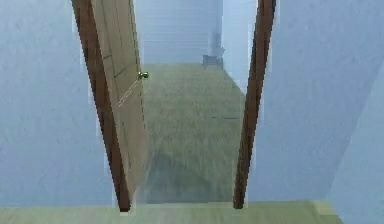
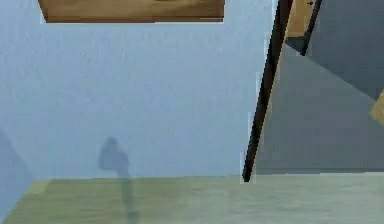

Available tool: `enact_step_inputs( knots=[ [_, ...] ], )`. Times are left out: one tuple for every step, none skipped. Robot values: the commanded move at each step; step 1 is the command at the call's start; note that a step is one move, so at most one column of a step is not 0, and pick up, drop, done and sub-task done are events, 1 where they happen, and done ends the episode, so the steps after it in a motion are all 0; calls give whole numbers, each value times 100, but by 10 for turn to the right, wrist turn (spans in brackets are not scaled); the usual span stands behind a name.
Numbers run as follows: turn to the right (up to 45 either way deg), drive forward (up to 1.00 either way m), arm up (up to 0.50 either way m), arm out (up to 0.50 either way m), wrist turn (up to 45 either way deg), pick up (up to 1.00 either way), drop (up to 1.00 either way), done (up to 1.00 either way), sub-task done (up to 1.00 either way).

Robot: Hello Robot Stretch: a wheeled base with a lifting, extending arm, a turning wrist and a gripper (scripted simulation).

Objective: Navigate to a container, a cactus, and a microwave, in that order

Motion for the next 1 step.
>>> enact_step_inputs(
  knots=[
    [0, 100, 0, 0, 0, 0, 0, 0, 0]
  ],
)
